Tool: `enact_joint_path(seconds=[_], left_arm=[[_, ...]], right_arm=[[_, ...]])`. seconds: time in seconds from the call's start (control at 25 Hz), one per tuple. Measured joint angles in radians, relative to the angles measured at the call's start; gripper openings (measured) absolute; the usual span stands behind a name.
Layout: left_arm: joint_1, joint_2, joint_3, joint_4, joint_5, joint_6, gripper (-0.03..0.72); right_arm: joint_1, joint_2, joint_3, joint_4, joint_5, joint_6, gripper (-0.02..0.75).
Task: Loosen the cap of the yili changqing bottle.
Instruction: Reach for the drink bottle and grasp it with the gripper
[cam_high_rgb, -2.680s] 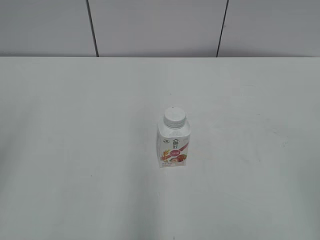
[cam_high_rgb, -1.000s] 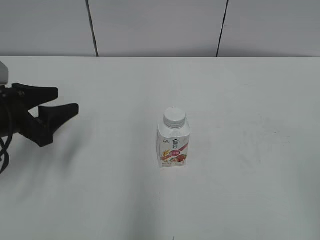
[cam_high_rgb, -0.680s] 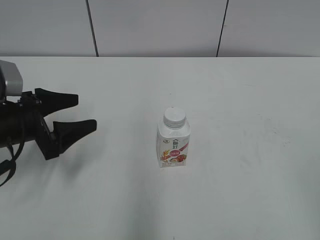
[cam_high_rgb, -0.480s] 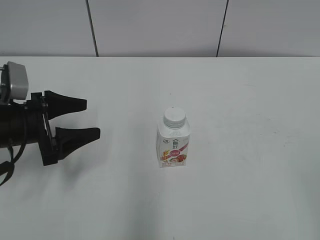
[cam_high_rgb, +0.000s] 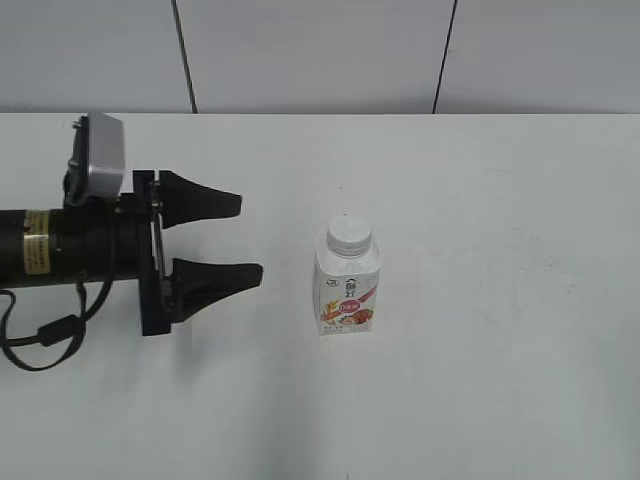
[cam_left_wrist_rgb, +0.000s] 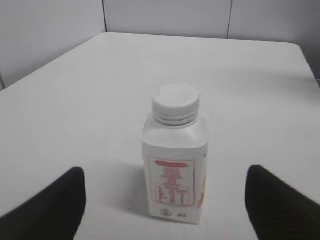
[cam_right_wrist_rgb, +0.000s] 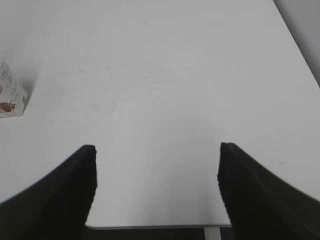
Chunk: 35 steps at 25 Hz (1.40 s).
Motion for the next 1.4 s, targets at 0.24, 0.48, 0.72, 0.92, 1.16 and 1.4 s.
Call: enact_joint_path(seconds=[0.24,0.48,0.72,0.92,1.16,1.4], left_arm=[[-0.089,0.024,-0.063,-0.095,0.017,-0.014,0.592],[-0.147,0.109,-0.124,-0.095,0.007,-0.048,0.592],[-0.182,0.165,-0.153,-0.097,0.002,-0.050,0.592],[-0.197,0.171,-0.194,-0.100,0.010,-0.051,0.592],[-0.205,0.199,-0.208,-0.104,0.021,-0.051,0.590],[-0.211,0.240,-0.214,-0.113,0.023,-0.051,0.589]], right_arm=[[0.000,0.000,0.000,0.000,0.000,0.000,0.592],[0.000,0.000,0.000,0.000,0.000,0.000,0.592],[0.000,0.000,0.000,0.000,0.000,0.000,0.592],[0.000,0.000,0.000,0.000,0.000,0.000,0.592],[0.000,0.000,0.000,0.000,0.000,0.000,0.592],[0.000,0.000,0.000,0.000,0.000,0.000,0.592]])
